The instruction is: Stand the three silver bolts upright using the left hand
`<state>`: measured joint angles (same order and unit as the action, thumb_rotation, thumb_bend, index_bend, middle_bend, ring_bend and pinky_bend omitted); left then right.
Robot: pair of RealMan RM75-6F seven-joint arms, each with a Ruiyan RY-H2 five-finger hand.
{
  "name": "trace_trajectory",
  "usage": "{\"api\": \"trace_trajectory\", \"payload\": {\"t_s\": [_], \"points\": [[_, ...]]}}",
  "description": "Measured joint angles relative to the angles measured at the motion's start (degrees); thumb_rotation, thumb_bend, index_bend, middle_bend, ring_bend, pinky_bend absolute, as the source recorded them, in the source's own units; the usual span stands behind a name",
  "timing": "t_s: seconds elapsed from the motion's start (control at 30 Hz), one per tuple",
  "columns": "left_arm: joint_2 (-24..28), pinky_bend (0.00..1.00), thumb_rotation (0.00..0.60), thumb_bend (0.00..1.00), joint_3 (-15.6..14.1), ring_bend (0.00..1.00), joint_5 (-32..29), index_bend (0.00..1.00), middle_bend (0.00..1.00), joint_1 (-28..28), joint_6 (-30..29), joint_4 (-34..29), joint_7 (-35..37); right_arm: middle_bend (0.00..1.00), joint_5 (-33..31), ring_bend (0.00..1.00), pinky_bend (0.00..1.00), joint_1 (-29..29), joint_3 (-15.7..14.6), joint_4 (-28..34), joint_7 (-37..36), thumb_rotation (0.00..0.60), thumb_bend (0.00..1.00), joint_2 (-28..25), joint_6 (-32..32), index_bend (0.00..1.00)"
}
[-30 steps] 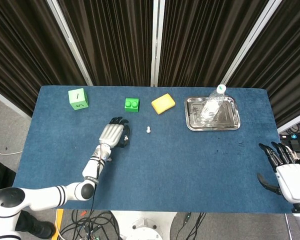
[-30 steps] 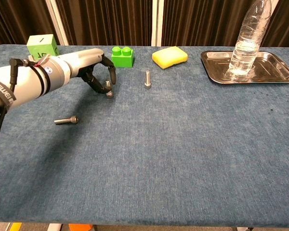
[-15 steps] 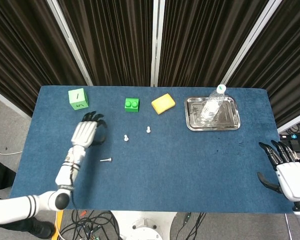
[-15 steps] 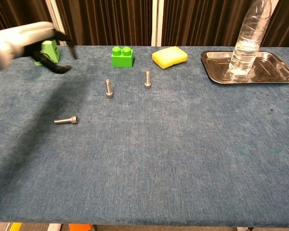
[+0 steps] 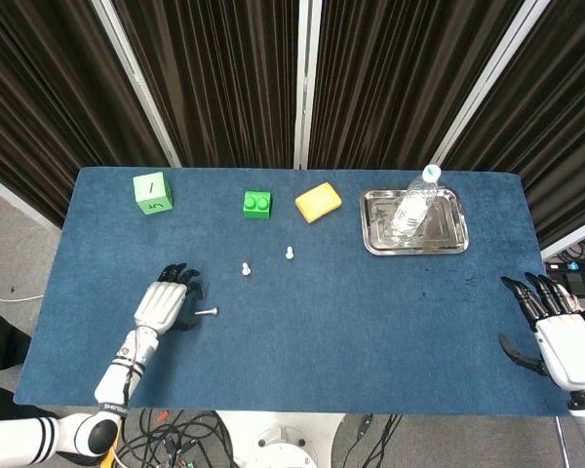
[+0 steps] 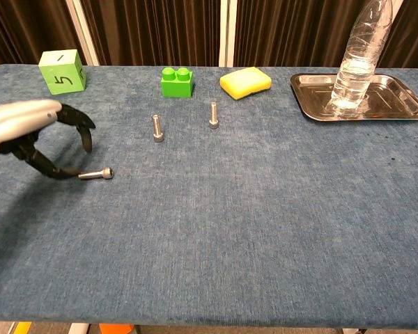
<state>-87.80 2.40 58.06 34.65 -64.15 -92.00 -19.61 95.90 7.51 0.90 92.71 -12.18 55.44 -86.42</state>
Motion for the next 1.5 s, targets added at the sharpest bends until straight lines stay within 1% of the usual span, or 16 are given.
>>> {"api": "trace_trajectory", "payload": {"t_s": [0.17,0.33,0.63,1.0,1.23,1.5], "points": [[-2.3,0.0,0.6,0.24,-0.1,0.0,-0.4,0.47,0.16,-1.1,-0.1,2.3,-0.7,0.16,-0.2,0.0,0.0,0.0,0.0,0.0,0.0,0.6,0.25,0.0,0.1,0.06],[-3.1,0.0,0.6,0.25,0.2,0.0,-0.3,0.48,0.16,-1.7,0.3,3.3,-0.3,0.16,-0.2,0.0,0.0,0.1,0.0,0.2,0.2,0.6,0.25,0.0,0.2,0.06],[-4.0,0.0,0.6,0.32,1.3,0.0,-0.3,0.48,0.16,-2.0,2.1,4.1,0.5,0.16,-0.5,0.0,0.0,-0.1,0.0,0.4,0.4,0.6,0.25,-0.2,0.0,0.06],[-4.9,0.0,0.6,0.39,2.1,0.0,0.4,0.54,0.17,-2.6,2.4,6.7,0.8,0.16,-0.7,0.0,0.0,0.0,0.0,0.7,0.7,0.6,0.25,-0.3,0.4,0.06],[-3.2,0.0,0.6,0.41,2.7,0.0,1.4,0.54,0.18,-2.5,2.5,5.6,0.1,0.16,-0.6,0.0,0.0,-0.1,-0.1,0.8,0.9,0.6,0.25,-0.4,0.3,0.06],[-0.4,0.0,0.6,0.41,3.2,0.0,1.7,0.54,0.18,-0.8,2.4,2.9,-7.0,0.16,-0.7,0.0,0.0,-0.4,-0.2,0.5,0.6,0.6,0.25,-0.3,-0.2,0.06]]}}
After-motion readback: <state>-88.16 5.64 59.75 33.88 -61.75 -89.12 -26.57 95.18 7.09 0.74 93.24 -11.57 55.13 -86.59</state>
